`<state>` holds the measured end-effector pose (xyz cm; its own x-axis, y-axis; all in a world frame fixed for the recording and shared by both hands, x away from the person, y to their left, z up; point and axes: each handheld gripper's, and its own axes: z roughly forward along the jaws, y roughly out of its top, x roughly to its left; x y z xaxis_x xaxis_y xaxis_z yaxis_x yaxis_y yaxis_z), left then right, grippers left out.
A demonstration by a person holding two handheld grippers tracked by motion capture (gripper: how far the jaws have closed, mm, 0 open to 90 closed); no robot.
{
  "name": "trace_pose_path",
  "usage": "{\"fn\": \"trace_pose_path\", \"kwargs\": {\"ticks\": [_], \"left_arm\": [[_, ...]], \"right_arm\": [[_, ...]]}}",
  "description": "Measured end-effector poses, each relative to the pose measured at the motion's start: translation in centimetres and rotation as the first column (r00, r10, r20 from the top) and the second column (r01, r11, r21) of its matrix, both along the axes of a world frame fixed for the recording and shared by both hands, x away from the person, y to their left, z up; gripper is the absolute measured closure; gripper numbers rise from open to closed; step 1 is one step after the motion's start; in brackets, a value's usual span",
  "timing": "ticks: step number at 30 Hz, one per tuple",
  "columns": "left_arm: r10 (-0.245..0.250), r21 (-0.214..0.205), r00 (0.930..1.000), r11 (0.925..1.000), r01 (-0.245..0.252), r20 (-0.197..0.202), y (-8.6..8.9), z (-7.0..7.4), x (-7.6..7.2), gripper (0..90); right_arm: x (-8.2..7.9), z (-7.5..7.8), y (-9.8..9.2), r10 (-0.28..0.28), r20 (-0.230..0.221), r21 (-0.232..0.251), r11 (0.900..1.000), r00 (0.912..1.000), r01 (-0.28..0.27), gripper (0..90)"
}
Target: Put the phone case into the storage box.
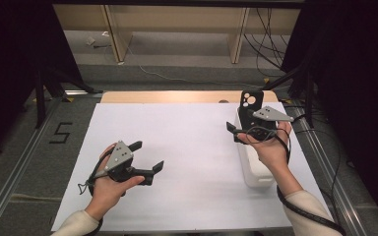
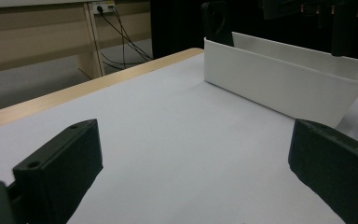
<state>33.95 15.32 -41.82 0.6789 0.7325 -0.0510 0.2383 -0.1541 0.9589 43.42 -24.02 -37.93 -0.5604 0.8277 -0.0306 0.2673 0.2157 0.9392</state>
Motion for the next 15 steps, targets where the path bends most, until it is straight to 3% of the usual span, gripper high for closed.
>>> {"fn": "trace_pose_path", "kwargs": {"ticks": [15], "left_arm": [[0.004, 0.002, 1.0000, 1.0000, -0.004, 0.000, 0.1, 0.0, 0.0, 2.2]], "right_arm": [[-2.8, -0.2, -0.1, 0.105, 0.016, 0.040, 0.9936, 0.9943, -0.106, 9.7]]}}
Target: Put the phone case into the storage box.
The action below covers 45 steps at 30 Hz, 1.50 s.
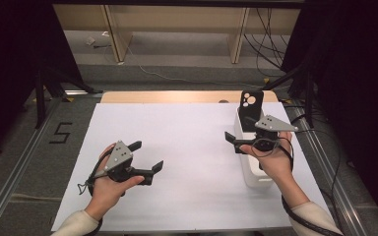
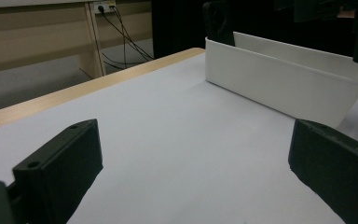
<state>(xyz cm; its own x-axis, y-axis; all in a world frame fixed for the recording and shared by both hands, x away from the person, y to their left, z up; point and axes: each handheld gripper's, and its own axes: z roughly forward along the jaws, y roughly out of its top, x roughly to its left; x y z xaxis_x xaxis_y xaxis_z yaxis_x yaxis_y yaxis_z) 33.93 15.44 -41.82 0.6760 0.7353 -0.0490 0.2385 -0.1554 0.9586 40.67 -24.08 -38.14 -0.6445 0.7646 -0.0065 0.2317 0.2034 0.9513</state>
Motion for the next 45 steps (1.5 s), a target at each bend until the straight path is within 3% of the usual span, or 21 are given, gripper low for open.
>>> {"fn": "trace_pose_path", "kwargs": {"ticks": [10, 24, 45], "left_arm": [[0.004, 0.001, 1.0000, 1.0000, -0.004, -0.001, 0.1, 0.0, 0.0, 2.2], [0.007, 0.003, 1.0000, 1.0000, -0.007, 0.000, 0.2, 0.0, 0.0, 2.2], [0.008, 0.004, 1.0000, 1.0000, -0.008, 0.002, 0.2, 0.0, 0.0, 2.2]], "right_arm": [[-1.9, -0.6, -0.6, 0.039, 0.007, 0.001, 0.9992, 0.9992, -0.039, 9.9], [-3.9, -1.3, -1.9, 0.044, 0.008, -0.007, 0.9990, 0.9990, -0.043, 10.5], [-5.6, -2.4, -3.3, 0.035, 0.000, -0.015, 0.9993, 0.9994, -0.035, 10.5]]}}
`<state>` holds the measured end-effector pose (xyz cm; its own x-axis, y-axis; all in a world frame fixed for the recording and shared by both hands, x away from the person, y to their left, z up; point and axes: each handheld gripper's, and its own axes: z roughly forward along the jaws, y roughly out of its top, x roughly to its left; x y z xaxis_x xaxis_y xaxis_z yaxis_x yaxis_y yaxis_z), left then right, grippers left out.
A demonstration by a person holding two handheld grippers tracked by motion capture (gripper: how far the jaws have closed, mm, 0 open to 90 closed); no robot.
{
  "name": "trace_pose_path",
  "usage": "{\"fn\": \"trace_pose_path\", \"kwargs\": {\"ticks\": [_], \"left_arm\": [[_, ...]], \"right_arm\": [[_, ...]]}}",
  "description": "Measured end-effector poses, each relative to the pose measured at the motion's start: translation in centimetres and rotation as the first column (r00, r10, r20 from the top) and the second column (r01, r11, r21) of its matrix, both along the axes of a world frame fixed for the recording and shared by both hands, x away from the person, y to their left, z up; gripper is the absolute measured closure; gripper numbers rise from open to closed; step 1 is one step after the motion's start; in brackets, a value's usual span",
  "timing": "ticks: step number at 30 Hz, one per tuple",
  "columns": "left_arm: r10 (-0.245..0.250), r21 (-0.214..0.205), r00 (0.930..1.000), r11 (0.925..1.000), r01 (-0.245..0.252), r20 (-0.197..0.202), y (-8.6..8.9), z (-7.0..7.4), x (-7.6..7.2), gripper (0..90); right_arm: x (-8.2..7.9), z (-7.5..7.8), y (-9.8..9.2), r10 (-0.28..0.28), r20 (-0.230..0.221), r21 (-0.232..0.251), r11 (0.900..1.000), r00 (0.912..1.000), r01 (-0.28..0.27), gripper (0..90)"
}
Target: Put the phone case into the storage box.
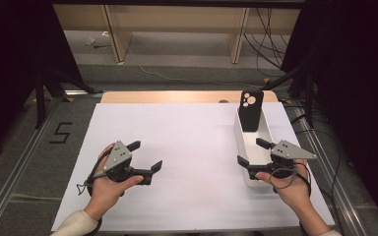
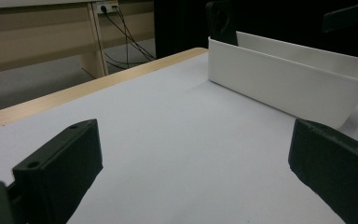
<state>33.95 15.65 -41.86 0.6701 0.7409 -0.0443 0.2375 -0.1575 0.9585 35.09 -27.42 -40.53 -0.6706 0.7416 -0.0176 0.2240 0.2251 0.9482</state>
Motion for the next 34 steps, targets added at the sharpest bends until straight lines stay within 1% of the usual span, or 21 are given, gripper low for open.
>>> {"fn": "trace_pose_path", "kwargs": {"ticks": [9, 16, 34], "left_arm": [[0.003, -0.002, 1.0000, 1.0000, -0.003, -0.002, 0.02, -0.03, 0.00, 2.2], [0.003, -0.003, 1.0000, 1.0000, -0.003, -0.003, 0.00, -0.05, 0.00, 2.2], [0.000, -0.002, 1.0000, 1.0000, 0.000, -0.004, -0.03, -0.09, 0.03, 2.3]], "right_arm": [[-0.49, -0.19, -0.50, -0.005, 0.009, 0.002, 1.0000, 0.9999, 0.005, 10.5], [-0.86, -0.43, -0.90, -0.011, 0.003, -0.001, 0.9999, 0.9999, 0.011, 10.5], [-0.97, -0.49, -1.01, -0.010, 0.006, 0.009, 0.9999, 0.9999, 0.010, 10.5]]}}
